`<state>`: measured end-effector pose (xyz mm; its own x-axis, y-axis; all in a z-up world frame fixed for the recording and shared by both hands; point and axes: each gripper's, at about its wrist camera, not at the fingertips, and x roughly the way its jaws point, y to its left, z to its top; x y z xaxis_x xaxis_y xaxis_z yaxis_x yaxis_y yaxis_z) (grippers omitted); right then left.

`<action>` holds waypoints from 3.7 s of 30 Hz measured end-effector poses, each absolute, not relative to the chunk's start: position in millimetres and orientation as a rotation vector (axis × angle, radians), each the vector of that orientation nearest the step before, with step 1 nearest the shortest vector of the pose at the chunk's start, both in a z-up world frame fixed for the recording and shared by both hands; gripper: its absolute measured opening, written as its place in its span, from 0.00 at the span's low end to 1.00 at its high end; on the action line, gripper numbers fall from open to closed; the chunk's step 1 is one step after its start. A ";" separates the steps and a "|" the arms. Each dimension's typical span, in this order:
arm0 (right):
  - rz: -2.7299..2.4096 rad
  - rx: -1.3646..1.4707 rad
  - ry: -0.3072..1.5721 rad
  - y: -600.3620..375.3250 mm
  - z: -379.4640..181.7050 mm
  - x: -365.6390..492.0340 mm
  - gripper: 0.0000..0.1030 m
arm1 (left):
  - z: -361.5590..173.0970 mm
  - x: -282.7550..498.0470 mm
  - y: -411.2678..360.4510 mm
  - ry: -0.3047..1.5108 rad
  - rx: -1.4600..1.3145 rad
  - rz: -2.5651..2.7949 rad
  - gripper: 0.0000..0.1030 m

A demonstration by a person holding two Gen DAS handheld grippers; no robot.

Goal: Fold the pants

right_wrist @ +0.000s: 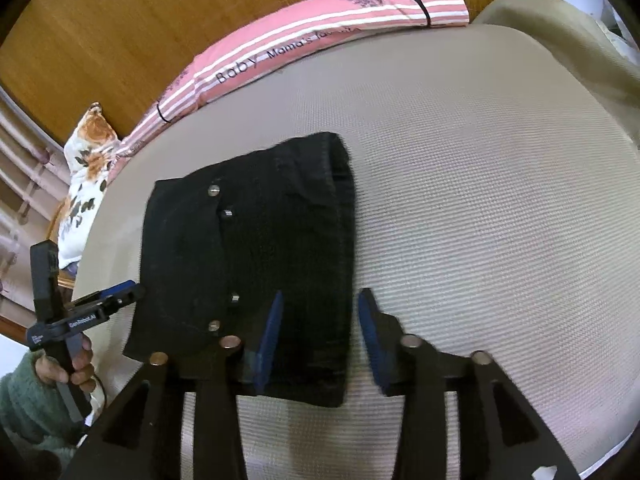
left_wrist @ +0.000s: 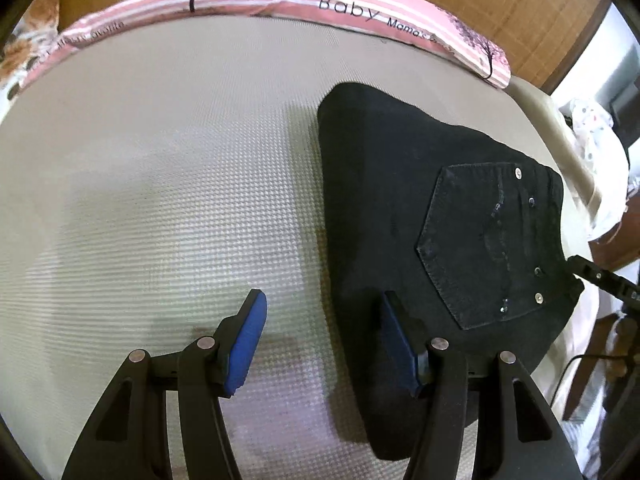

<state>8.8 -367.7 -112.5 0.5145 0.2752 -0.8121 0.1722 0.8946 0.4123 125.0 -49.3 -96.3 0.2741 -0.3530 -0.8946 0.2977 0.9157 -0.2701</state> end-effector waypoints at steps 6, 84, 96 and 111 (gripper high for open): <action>0.200 0.684 1.077 -393.8 -139.0 24.7 0.45 | -100.9 133.0 -57.4 1.265 -0.126 -0.560 0.58; 0.429 0.722 1.050 -236.4 -92.1 200.2 0.25 | -45.6 227.1 18.3 1.062 -0.009 -0.309 0.17; 0.355 0.659 1.077 -241.8 -116.7 228.7 0.25 | -81.7 261.5 13.7 1.090 0.004 -0.325 0.19; 0.183 0.387 1.063 -229.6 -126.3 208.1 0.57 | -97.4 234.3 13.1 0.999 0.129 -0.205 0.52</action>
<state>208.1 -229.6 -126.3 0.4794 0.3297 -0.8133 0.0386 0.9179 0.3949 234.3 13.1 -97.4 0.5246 -0.1122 -0.8439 0.2298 0.9731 0.0135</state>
